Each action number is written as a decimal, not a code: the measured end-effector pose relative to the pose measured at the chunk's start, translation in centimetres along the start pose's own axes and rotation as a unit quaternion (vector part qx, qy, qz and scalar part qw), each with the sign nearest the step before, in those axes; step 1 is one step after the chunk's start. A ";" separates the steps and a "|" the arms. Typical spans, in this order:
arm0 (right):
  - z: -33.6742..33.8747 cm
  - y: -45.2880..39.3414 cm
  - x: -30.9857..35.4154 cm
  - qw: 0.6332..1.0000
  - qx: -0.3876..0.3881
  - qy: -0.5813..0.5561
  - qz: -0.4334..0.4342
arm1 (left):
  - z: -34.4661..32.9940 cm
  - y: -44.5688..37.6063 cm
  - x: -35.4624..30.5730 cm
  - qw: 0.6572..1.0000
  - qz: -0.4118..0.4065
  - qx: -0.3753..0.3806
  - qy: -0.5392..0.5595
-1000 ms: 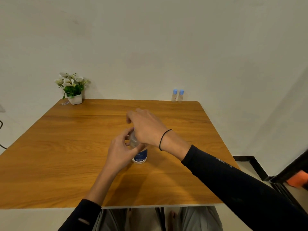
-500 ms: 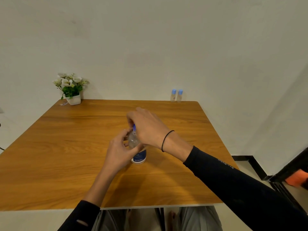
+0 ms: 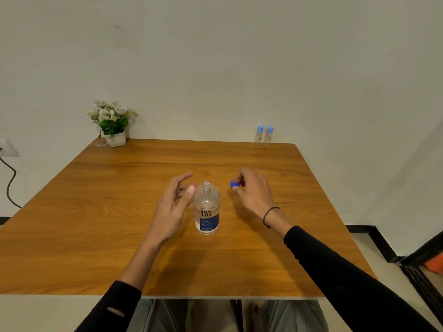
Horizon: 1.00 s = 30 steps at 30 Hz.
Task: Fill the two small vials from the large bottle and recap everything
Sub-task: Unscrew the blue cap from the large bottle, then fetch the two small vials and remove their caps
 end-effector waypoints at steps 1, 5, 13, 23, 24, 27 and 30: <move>-0.7 0.1 -0.8 1.000 0.005 0.005 -0.010 | 0.5 -0.5 0.4 1.000 0.015 -0.011 0.015; -2.6 0.5 -3.0 0.999 0.014 0.012 -0.036 | 1.3 -2.8 1.9 0.997 0.044 -0.043 -0.041; -3.4 0.2 -5.2 0.999 0.027 -0.015 -0.043 | 1.1 -6.3 2.8 0.992 0.062 -0.037 -0.105; -2.0 -5.7 -11.7 0.991 -0.070 0.009 -0.113 | -0.8 -12.0 1.7 0.985 0.044 -0.006 -0.166; -2.2 -6.3 -12.4 0.990 -0.076 0.001 -0.120 | -0.9 -12.9 1.6 0.983 0.040 0.001 -0.180; -2.3 -8.3 -14.9 0.983 -0.103 -0.027 -0.151 | -2.0 -16.2 0.5 0.976 0.023 0.023 -0.217; -2.1 -10.4 -17.7 0.974 -0.130 -0.040 -0.181 | -4.4 -20.6 -1.5 0.972 0.012 0.027 -0.233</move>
Point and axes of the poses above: each hand's wrist, its own y-axis away from the middle knuckle, its own z-axis out of the back of the hand, x = y × z, the point moved 4 cm from there along -y, towards the middle knuckle, and after that the axes turned 15 degrees about z, right-handed, at the moved point
